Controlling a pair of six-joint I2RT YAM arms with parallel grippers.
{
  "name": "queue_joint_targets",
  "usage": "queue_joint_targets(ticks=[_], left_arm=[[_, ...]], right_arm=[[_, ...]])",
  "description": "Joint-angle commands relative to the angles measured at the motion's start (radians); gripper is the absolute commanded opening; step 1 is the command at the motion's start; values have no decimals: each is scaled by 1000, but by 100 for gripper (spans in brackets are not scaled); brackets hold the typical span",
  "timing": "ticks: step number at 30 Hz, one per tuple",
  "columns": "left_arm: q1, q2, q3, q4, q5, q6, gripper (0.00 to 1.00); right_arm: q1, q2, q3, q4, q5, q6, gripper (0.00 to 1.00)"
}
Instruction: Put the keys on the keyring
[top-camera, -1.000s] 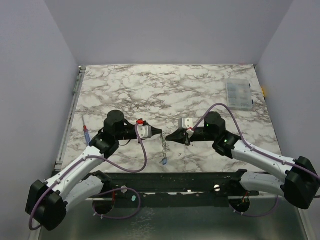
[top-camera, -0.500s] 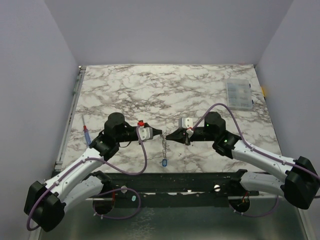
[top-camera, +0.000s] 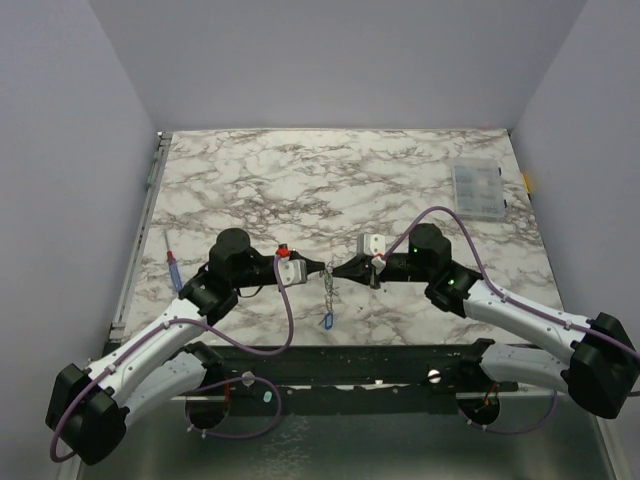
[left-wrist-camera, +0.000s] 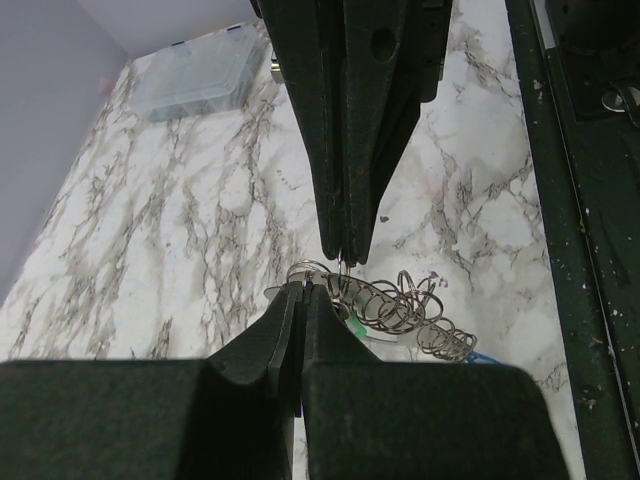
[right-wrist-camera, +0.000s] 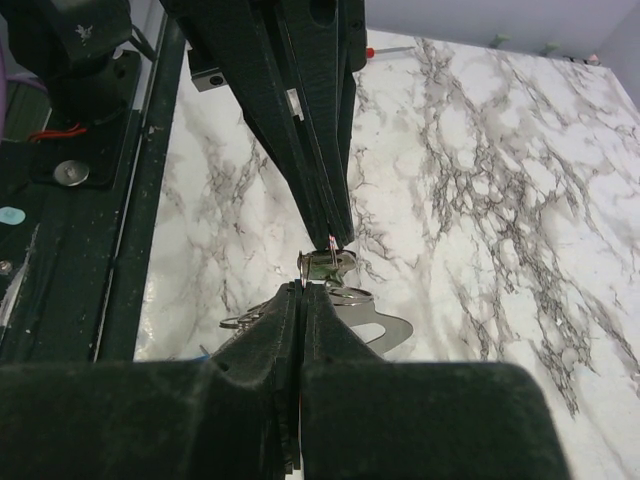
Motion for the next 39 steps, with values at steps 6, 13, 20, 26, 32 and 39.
queue_joint_targets(ticks=[6,13,20,26,32,39], left_arm=[[-10,-8,-8,-5,5,21,0],[-12,-13,-12,-10,28,31,0],[-13,-10,-11,-11,32,34,0],[-15,-8,-12,-11,46,38,0],[-16,-1,-11,-11,49,38,0],[-19,-1,-10,-12,47,37,0]], right_arm=[[5,7,17,5,22,-14,1],[5,10,18,6,28,-22,1],[5,14,20,6,14,-21,1],[5,18,20,8,7,-21,1],[5,21,23,9,4,-21,1],[5,15,22,12,3,-21,1]])
